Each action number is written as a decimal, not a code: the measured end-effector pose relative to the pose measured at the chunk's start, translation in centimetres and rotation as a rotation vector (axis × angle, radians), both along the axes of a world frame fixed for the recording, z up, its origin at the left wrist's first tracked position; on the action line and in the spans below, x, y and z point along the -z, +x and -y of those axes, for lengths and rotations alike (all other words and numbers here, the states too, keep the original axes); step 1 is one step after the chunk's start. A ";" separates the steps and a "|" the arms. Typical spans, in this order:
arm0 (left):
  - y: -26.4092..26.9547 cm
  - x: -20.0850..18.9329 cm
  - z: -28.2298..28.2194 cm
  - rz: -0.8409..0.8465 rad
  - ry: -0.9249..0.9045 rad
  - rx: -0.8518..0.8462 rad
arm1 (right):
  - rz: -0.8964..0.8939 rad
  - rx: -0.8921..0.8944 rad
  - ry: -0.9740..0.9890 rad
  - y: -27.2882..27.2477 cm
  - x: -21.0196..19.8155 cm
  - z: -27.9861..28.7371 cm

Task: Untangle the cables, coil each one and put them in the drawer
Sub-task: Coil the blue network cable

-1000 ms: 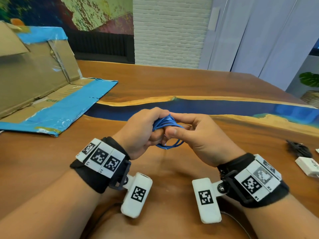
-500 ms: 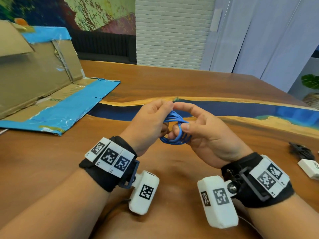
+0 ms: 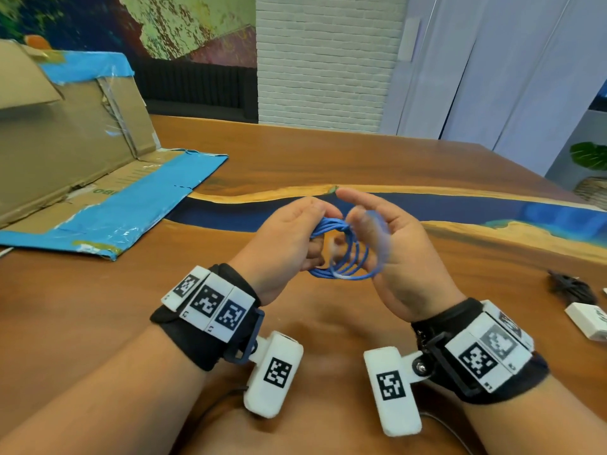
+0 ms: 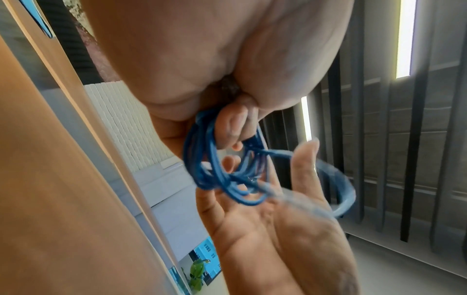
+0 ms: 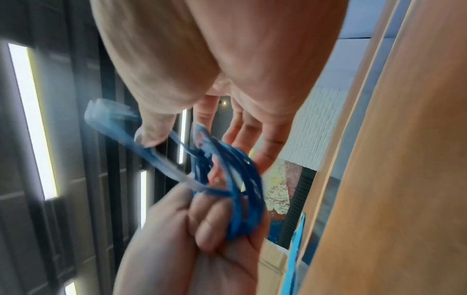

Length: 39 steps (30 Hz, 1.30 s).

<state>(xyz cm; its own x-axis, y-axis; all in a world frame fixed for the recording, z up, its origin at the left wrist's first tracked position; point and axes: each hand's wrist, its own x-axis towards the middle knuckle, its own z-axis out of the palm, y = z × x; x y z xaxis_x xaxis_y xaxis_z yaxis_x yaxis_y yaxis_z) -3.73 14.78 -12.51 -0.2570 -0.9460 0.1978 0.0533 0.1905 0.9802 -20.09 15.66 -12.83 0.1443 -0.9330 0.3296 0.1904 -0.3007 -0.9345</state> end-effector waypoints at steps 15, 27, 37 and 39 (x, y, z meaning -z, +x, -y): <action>0.9 0.7 0.9 0.049 -0.005 -0.134 | 0.381 0.079 0.290 -5.5 -2.2 1.7; 0.5 1.3 1.4 0.078 0.058 -0.225 | 0.047 -0.013 -0.054 -2.8 -0.9 0.7; 0.1 1.1 0.7 0.049 0.083 -0.127 | -0.234 0.189 -0.157 -2.5 -0.3 0.8; 0.0 1.0 0.6 0.042 0.090 -0.114 | -0.233 0.209 -0.144 -2.3 -0.3 0.9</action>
<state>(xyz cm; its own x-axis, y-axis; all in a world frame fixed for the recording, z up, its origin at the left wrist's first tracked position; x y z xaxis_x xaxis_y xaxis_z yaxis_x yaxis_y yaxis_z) -3.75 14.17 -13.56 -0.1531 -0.9829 0.1025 -0.0049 0.1045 0.9945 -22.42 14.77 -12.49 0.0415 -0.8967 0.4408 -0.1031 -0.4426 -0.8908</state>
